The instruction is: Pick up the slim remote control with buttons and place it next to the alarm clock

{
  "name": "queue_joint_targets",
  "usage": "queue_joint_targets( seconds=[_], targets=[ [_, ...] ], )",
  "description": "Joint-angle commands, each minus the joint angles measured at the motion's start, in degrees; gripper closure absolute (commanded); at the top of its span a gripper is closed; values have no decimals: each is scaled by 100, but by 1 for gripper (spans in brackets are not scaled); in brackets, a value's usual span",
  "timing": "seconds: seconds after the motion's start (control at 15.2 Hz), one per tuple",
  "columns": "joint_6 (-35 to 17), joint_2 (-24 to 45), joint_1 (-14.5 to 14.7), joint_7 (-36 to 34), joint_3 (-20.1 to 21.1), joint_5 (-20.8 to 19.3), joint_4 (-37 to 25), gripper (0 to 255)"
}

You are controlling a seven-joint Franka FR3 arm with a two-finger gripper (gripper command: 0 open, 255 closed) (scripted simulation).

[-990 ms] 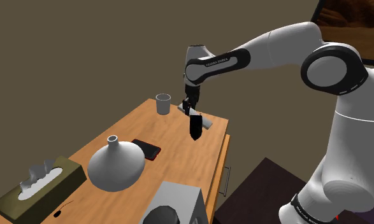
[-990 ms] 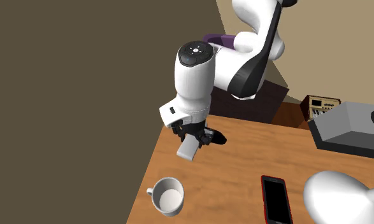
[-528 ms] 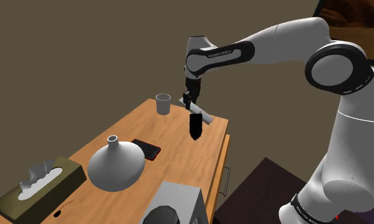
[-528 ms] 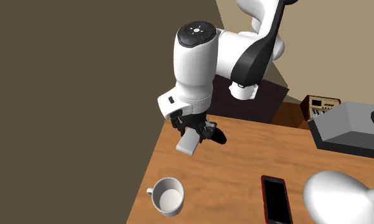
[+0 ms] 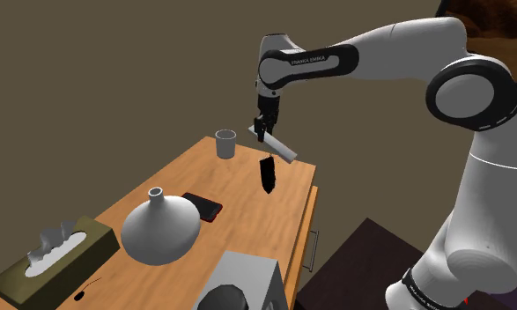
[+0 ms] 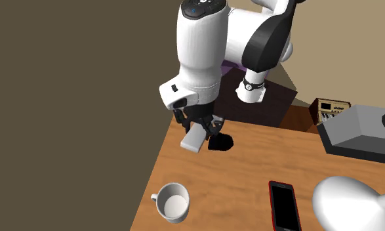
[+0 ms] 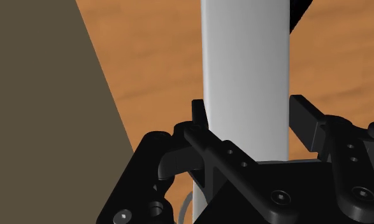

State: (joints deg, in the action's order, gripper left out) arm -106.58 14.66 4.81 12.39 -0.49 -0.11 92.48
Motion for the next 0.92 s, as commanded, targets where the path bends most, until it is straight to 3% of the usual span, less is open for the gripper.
queue_joint_targets(
  seconds=[0.0, 0.86],
  targets=[
    [148, -20, 3, -4, 2, -1, -128, 255],
    [1167, 18, 2, -1, 1, 0, -1185, 255]
  ],
)
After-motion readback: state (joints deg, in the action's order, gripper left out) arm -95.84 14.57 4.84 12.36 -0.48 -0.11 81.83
